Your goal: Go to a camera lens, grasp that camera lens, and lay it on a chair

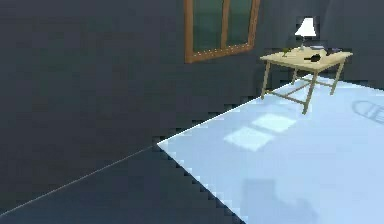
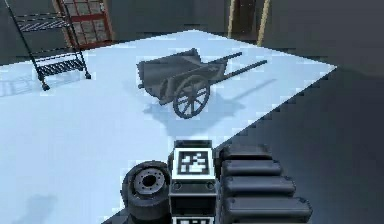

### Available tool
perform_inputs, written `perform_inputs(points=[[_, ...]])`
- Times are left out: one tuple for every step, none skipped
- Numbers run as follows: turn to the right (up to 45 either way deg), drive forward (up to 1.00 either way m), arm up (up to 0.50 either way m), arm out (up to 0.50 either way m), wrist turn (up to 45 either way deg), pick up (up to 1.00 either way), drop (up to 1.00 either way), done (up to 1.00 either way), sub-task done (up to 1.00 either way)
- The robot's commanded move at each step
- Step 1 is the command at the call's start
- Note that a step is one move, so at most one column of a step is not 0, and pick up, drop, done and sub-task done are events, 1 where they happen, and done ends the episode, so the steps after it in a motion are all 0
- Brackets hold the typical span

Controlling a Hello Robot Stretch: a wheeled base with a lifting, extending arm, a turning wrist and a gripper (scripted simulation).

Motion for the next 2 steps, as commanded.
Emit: perform_inputs(points=[[-45.0,0.0,0.0,0.0,0.0,0.0,0.0,0.0,0.0],[-45.0,0.0,0.0,0.0,0.0,0.0,0.0,0.0,0.0]])
